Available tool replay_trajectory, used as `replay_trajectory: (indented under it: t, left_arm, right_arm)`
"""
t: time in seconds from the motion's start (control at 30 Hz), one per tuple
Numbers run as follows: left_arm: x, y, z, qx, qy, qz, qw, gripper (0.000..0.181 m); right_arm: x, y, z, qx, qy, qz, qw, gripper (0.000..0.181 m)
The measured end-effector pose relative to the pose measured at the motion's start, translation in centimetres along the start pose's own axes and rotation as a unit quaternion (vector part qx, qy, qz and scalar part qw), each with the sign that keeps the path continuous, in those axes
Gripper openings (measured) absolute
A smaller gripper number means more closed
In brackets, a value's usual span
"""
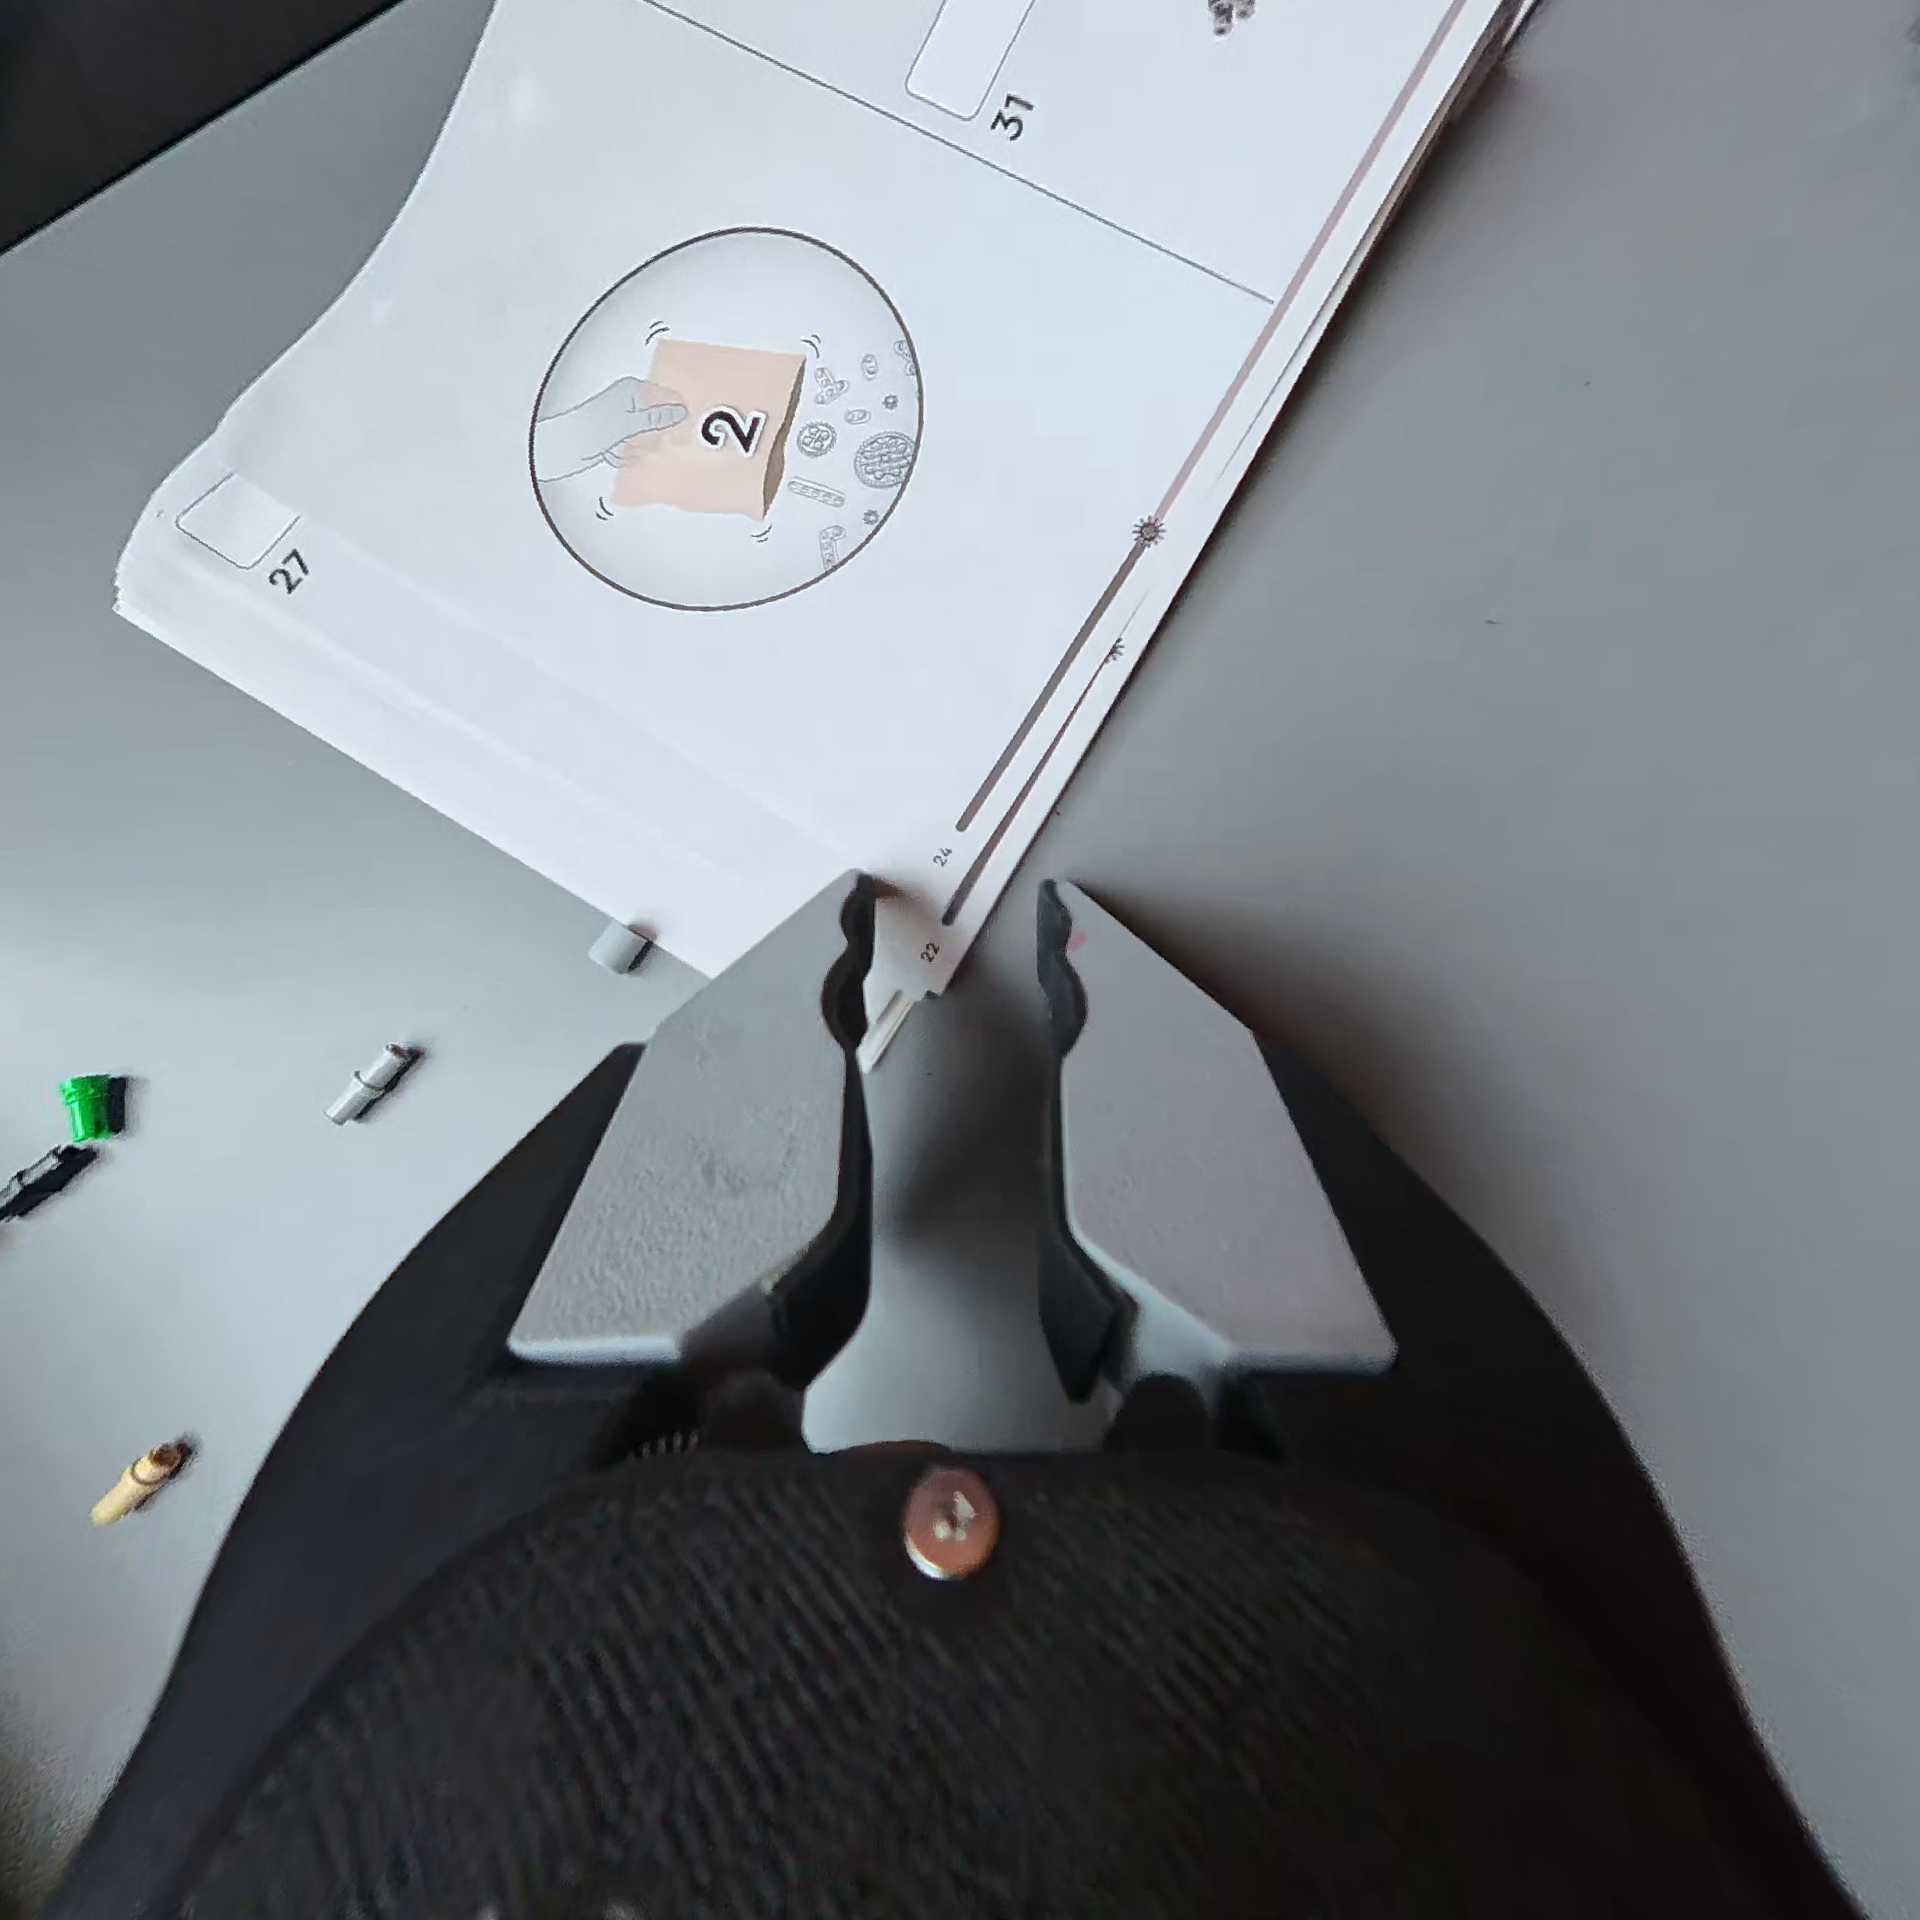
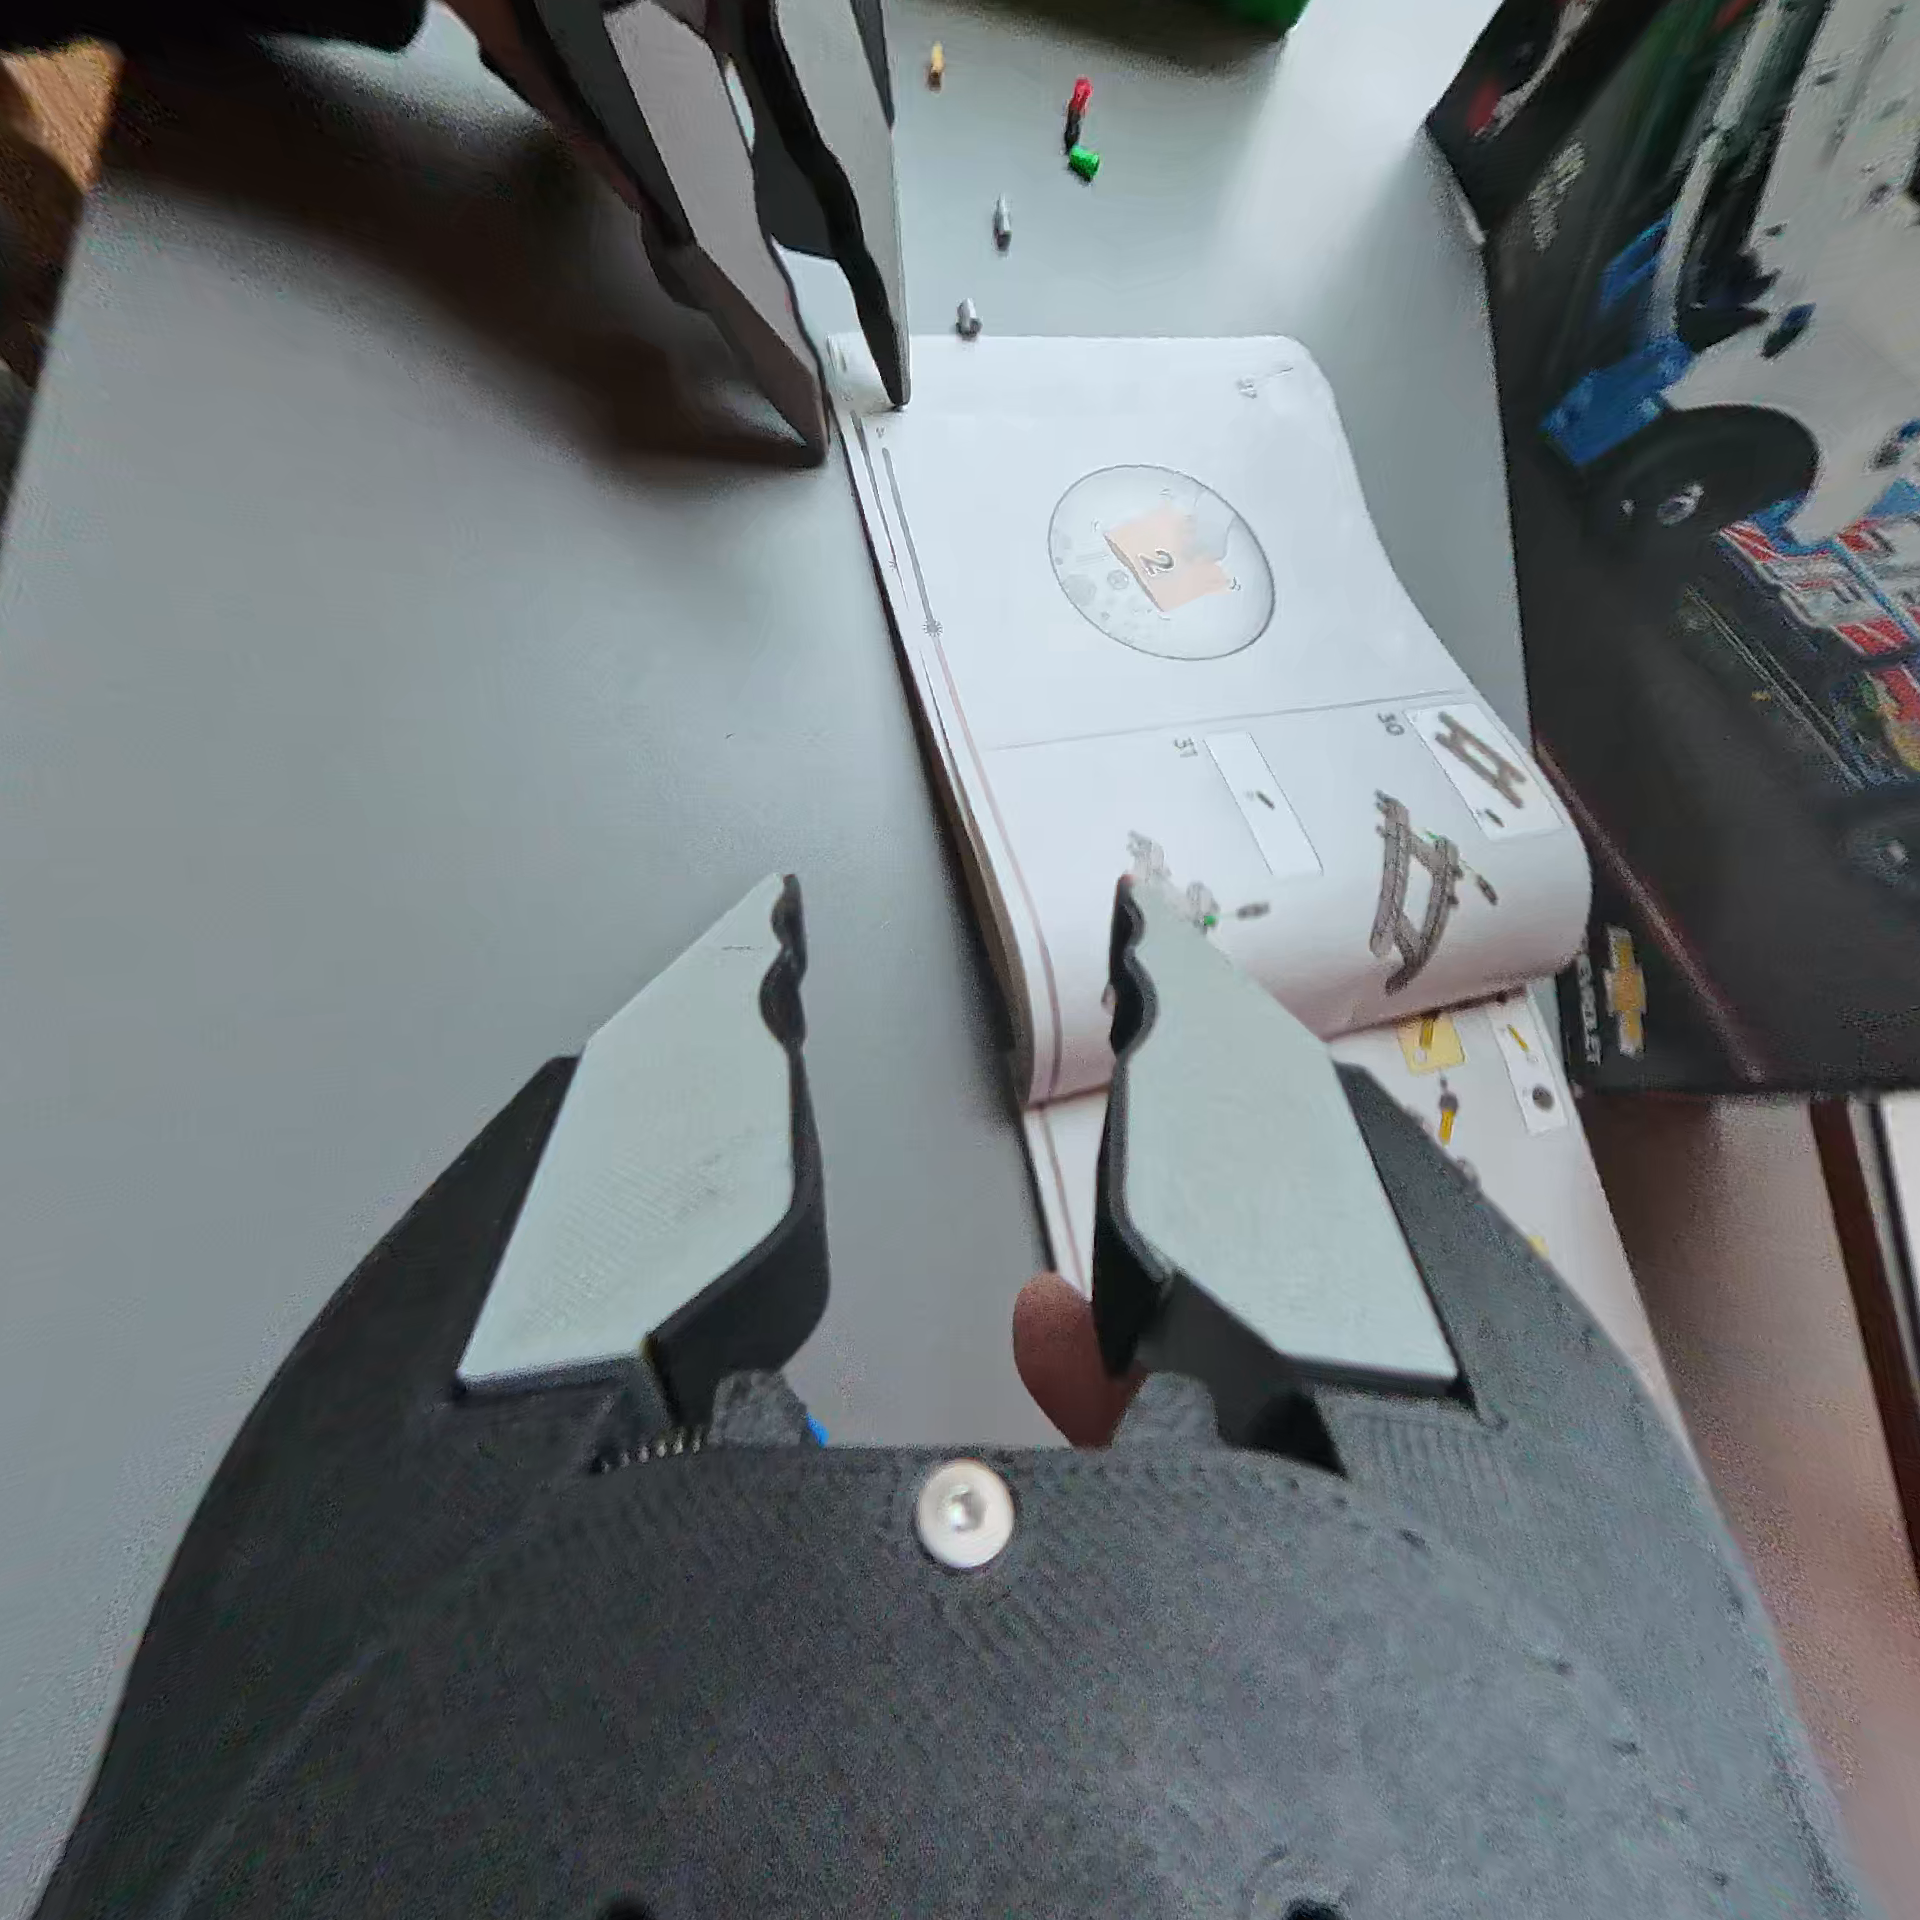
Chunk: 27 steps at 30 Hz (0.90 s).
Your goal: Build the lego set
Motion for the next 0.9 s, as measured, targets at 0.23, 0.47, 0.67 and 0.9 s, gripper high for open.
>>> replay_trajectory:
  t: [0.23, 0.47, 0.67, 0.9]
  left_arm:
    - [0.3, 0.1, -0.3, -0.025, 0.014, -0.006, 1.000, 0.017]
    - [0.2, 0.2, -0.4, -0.025, 0.004, -0.007, 1.000, 0.010]
    - [0.3, 0.2, -0.4, -0.026, 0.011, -0.011, 1.000, 0.010]
    - [0.4, 0.2, -0.4, -0.027, 0.012, -0.010, 1.000, 0.009]
  right_arm:
    - [-2.0, -7.5, 0.0, 0.128, 0.051, 0.016, 0.990, 0.053]
    - [-3.4, -8.1, -3.0, 0.222, 0.098, -0.020, 0.970, 0.002]
    - [-3.9, -7.0, -3.1, 0.214, 0.063, -0.049, 0.973, 0.014]
    - [-2.6, -10.3, -1.7, 0.192, 0.047, 0.000, 0.980, 0.041]
Point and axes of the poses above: each gripper's, where its closed fingertips meet, y back along the fingers, z out of its top, x = y × z across the jaws, the point moved 6 cm from there along y, back along the fingers, and after that the axes turned 11 degrees about -x, right-handed, at the moved point
